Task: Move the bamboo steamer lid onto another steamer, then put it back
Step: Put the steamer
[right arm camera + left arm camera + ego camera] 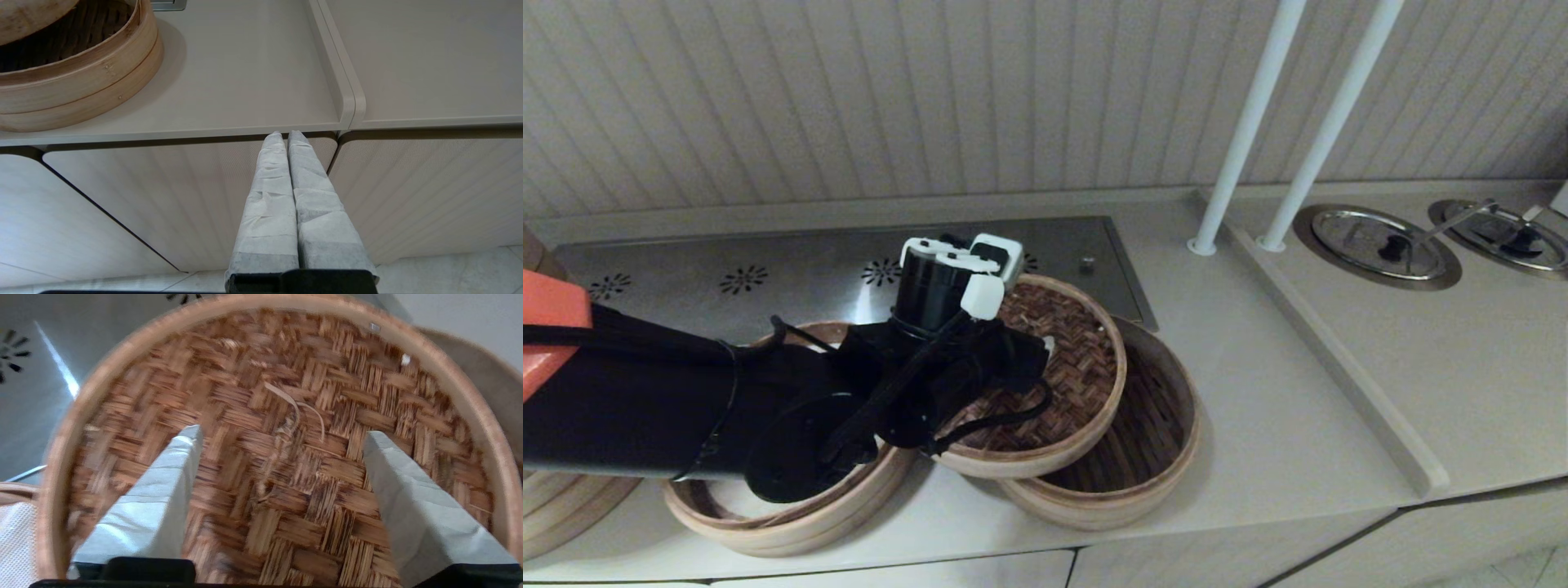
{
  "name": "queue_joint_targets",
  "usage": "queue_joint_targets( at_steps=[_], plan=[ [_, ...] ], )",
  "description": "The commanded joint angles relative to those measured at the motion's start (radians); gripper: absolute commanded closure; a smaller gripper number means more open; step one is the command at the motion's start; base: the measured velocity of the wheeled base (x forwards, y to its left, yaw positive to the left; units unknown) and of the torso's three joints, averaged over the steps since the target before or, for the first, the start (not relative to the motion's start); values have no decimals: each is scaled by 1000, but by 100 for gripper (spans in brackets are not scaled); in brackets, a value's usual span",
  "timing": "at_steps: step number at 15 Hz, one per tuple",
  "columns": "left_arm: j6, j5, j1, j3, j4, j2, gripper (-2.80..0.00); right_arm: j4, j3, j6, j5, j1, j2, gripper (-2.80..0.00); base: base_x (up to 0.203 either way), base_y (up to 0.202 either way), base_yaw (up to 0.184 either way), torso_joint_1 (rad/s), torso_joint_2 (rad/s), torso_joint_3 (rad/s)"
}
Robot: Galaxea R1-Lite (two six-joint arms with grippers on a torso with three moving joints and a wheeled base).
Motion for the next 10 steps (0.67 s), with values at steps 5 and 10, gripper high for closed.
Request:
queue_joint_targets(
  at_steps=[5,10],
  plan=[
    [-2,4,1,15,-5,11,-280,0,0,0,0,0,1,0,0,0,0,0,0,0],
    [-4,4,4,41,-6,18,0,0,0,0,0,0,1,0,0,0,0,0,0,0]
  ],
)
